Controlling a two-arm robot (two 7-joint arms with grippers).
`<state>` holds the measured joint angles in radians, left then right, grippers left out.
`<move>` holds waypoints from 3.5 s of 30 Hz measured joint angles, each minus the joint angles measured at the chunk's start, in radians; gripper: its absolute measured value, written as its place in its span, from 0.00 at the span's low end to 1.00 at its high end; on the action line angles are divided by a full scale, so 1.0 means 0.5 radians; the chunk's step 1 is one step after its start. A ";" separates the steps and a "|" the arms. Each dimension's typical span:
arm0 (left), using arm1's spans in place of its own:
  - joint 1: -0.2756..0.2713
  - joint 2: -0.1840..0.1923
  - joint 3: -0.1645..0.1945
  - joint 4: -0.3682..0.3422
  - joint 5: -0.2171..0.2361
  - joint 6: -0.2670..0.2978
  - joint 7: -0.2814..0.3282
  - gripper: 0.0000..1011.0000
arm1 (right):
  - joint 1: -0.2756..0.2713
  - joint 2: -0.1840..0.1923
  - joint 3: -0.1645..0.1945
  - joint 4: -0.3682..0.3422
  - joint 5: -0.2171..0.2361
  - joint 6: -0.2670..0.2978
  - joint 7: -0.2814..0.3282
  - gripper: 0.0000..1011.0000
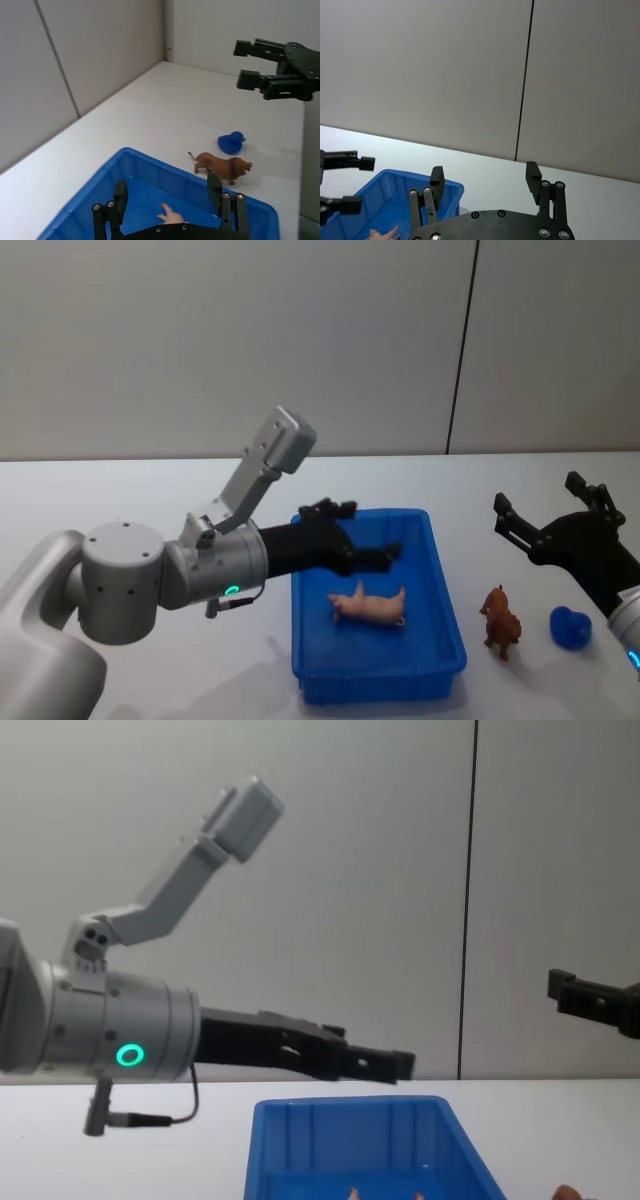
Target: Pick up the two dolls from the table and place them into the box.
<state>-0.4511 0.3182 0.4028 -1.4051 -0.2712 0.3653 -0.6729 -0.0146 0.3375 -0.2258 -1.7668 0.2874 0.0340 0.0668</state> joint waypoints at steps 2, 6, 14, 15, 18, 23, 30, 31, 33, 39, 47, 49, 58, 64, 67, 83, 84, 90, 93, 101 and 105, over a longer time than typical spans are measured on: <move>0.021 0.017 -0.008 -0.043 -0.009 -0.014 0.069 0.99 | 0.000 0.000 0.000 0.000 0.000 0.000 0.000 0.99; 0.065 0.048 -0.024 -0.119 -0.022 -0.029 0.180 0.99 | 0.000 0.000 0.000 0.000 0.000 0.000 0.000 0.99; 0.157 0.109 -0.053 -0.271 -0.052 -0.045 0.437 0.99 | 0.000 0.000 0.000 0.000 0.000 0.000 0.000 0.99; 0.173 0.119 -0.058 -0.294 -0.058 -0.045 0.485 0.99 | 0.000 0.000 0.000 0.000 0.000 0.000 0.000 0.99; 0.215 0.145 -0.071 -0.357 -0.071 -0.046 0.596 0.99 | 0.000 0.000 0.000 0.000 0.000 0.000 0.000 0.99; 0.282 0.182 -0.092 -0.453 -0.092 -0.045 0.785 0.99 | 0.000 0.000 0.000 0.000 0.000 0.000 0.000 0.99; 0.359 0.219 -0.116 -0.552 -0.112 -0.039 0.999 0.99 | -0.005 0.010 0.008 -0.006 0.000 0.003 -0.003 0.99; 0.377 0.227 -0.122 -0.575 -0.118 -0.037 1.059 0.99 | -0.012 0.018 0.015 -0.012 0.000 0.007 -0.011 0.99; 0.404 0.240 -0.132 -0.612 -0.123 -0.035 1.137 0.99 | -0.028 0.036 0.028 -0.029 0.002 0.017 -0.030 0.99; 0.465 0.264 -0.154 -0.686 -0.135 -0.029 1.334 0.99 | -0.097 0.100 0.073 -0.090 0.021 0.058 -0.101 0.99; 0.547 0.299 -0.189 -0.776 -0.151 -0.028 1.555 0.99 | -0.280 0.238 0.166 -0.243 0.092 0.193 -0.230 0.99; 0.558 0.303 -0.194 -0.789 -0.152 -0.028 1.581 0.99 | -0.311 0.259 0.180 -0.269 0.108 0.228 -0.249 0.99; 0.598 0.321 -0.211 -0.837 -0.156 -0.028 1.691 0.99 | -0.473 0.366 0.251 -0.397 0.179 0.445 -0.311 0.99; 0.613 0.327 -0.217 -0.852 -0.158 -0.028 1.730 0.99 | -0.524 0.406 0.277 -0.435 0.206 0.614 -0.330 0.99; 0.616 0.329 -0.219 -0.857 -0.159 -0.028 1.741 0.99 | -0.527 0.412 0.280 -0.436 0.211 0.678 -0.333 0.99; 0.630 0.334 -0.224 -0.872 -0.160 -0.029 1.776 0.99 | -0.360 0.334 0.236 -0.254 0.138 0.939 -0.267 0.99; 0.630 0.334 -0.225 -0.873 -0.160 -0.028 1.778 0.99 | -0.330 0.319 0.225 -0.222 0.124 0.949 -0.253 0.99; 0.632 0.335 -0.226 -0.875 -0.160 -0.029 1.783 0.99 | -0.219 0.251 0.182 -0.101 0.061 0.980 -0.185 0.99; 0.632 0.336 -0.226 -0.875 -0.160 -0.029 1.785 0.99 | -0.164 0.215 0.162 -0.037 0.037 0.993 -0.158 0.99; 0.633 0.336 -0.226 -0.876 -0.160 -0.028 1.787 0.99 | -0.046 0.132 0.116 0.118 -0.011 1.023 -0.099 0.99; 0.634 0.336 -0.226 -0.877 -0.160 -0.029 1.788 0.99 | 0.010 0.089 0.093 0.199 -0.036 1.036 -0.079 0.99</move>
<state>-0.1341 0.4862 0.2897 -1.8437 -0.3512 0.3511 0.2212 -0.0099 0.3818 -0.1791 -1.6674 0.2694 0.5518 0.0274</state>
